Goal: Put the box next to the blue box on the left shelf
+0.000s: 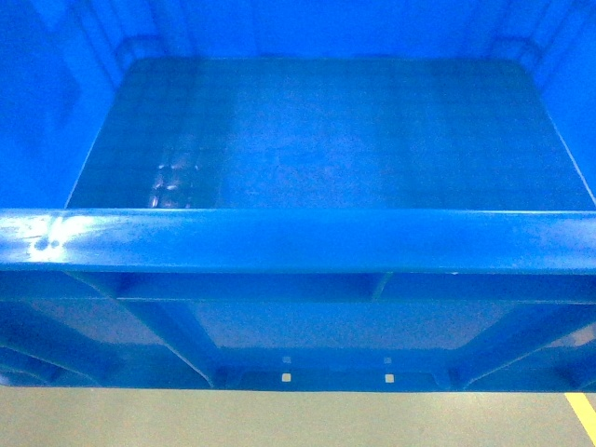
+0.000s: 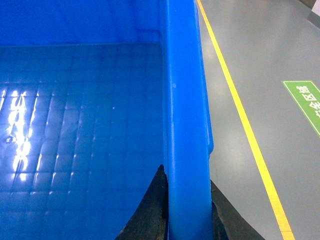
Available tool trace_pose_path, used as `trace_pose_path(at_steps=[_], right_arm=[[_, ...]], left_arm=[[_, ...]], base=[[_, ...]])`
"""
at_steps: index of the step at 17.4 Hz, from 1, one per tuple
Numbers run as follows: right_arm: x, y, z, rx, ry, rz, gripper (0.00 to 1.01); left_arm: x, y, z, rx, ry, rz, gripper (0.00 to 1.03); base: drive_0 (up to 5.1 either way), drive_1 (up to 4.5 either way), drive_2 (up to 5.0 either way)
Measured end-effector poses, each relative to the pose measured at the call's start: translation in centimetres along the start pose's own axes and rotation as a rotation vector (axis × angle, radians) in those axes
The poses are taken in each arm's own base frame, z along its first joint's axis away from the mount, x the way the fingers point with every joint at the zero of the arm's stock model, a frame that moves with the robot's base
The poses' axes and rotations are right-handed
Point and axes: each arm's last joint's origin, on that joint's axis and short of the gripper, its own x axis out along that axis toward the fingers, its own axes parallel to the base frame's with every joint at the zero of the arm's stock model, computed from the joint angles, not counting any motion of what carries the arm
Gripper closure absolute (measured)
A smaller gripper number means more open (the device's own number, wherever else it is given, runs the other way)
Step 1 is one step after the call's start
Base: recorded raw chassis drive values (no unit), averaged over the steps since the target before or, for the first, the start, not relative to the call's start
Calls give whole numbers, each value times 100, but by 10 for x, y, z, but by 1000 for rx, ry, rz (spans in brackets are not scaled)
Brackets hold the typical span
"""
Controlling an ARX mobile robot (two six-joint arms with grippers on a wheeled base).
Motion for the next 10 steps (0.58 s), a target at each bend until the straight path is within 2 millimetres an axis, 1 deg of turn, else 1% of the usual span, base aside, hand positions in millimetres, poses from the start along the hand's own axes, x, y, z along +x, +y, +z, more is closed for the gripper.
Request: trace_pose_path(at_steps=[10], right_arm=[[0,0,0,-1,2,0,91]], left_arm=[[0,0,0,2,4,1,94]], base=[[-1,410,-411]])
